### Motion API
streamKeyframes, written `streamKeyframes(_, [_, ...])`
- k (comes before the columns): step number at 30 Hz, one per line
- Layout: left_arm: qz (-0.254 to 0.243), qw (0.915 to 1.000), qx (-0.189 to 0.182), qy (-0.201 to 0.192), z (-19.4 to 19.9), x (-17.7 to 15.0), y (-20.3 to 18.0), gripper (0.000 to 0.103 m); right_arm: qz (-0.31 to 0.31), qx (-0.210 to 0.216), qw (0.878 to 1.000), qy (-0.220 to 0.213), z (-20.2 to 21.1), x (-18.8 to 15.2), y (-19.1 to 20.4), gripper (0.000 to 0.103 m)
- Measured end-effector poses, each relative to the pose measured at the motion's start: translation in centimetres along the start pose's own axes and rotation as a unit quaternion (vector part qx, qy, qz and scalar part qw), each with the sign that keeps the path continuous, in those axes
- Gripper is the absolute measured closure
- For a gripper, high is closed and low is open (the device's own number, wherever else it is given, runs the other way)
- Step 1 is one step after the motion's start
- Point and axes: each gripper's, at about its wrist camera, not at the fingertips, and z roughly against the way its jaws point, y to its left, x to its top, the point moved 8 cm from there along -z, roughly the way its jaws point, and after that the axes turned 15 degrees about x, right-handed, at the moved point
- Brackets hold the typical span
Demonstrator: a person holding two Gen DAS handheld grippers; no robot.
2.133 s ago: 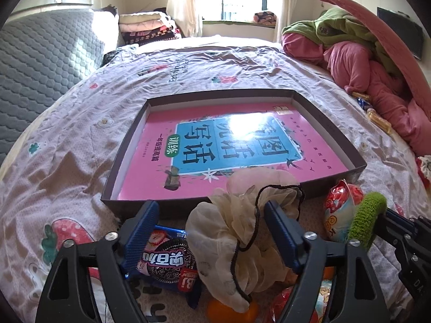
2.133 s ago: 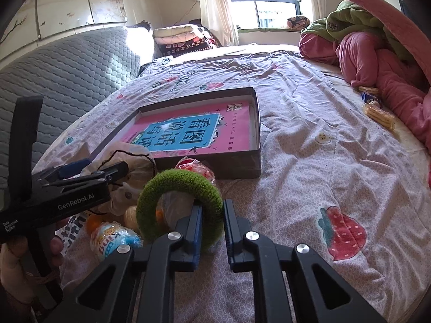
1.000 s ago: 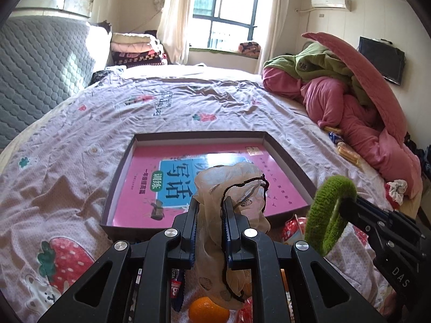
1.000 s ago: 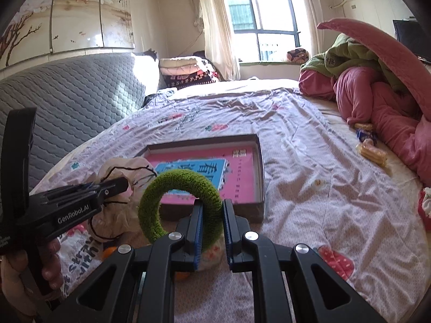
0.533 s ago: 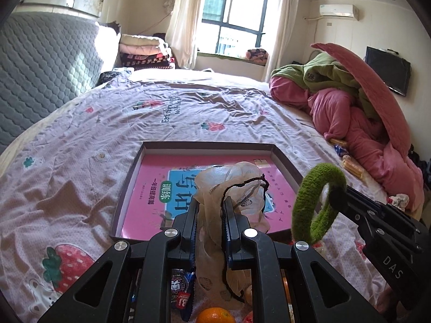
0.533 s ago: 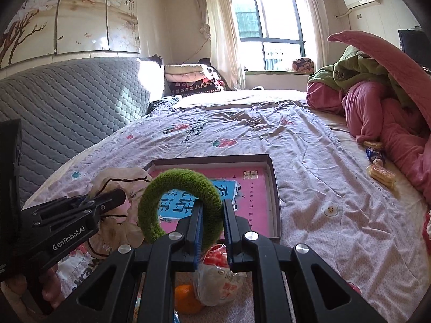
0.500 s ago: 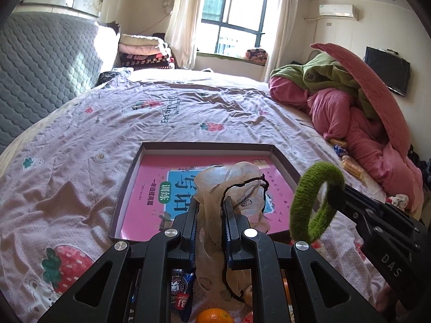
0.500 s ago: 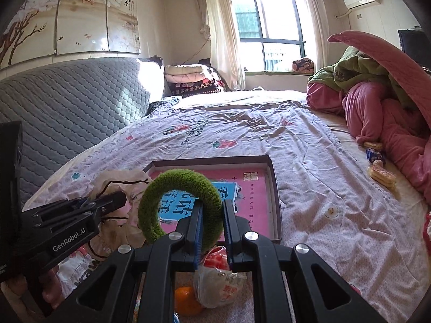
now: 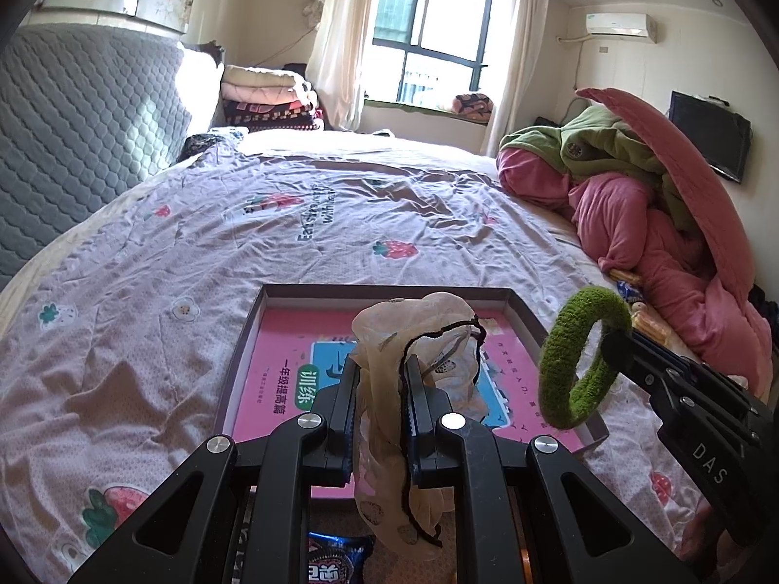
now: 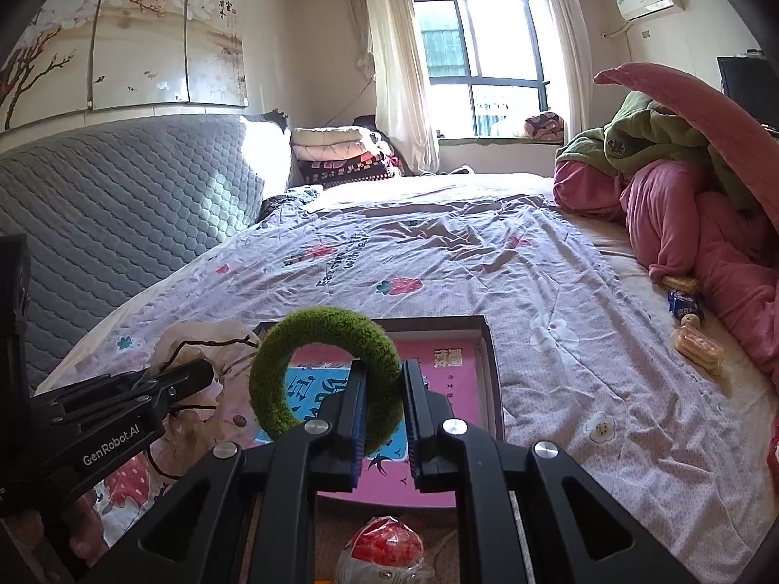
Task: Organize objects
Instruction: 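Carry the scrunchie in the left tool and the ring in the right tool over the tray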
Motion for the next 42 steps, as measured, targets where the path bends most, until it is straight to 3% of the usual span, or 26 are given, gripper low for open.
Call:
streamKeyframes(17, [0.002, 1.0, 0.004, 0.003, -2.0, 2.0, -0.2, 0.088, 0.009, -0.005, 1.0, 0.005, -2.2, 1.7, -0.4, 0.089])
streamKeyframes(26, [0.004, 0.9997, 0.012, 0.023, -3.8, 1.4, 0.6, 0.088, 0.012, -0.008, 1.0, 0.016, -3.5, 1.7, -0.8, 0.089])
streamKeyframes(42, [0.006, 0.9964, 0.017, 0.082, -7.1, -1.6, 1.8, 0.087, -0.013, -0.033, 0.995, 0.098, -5.6, -2.3, -3.2, 0.088])
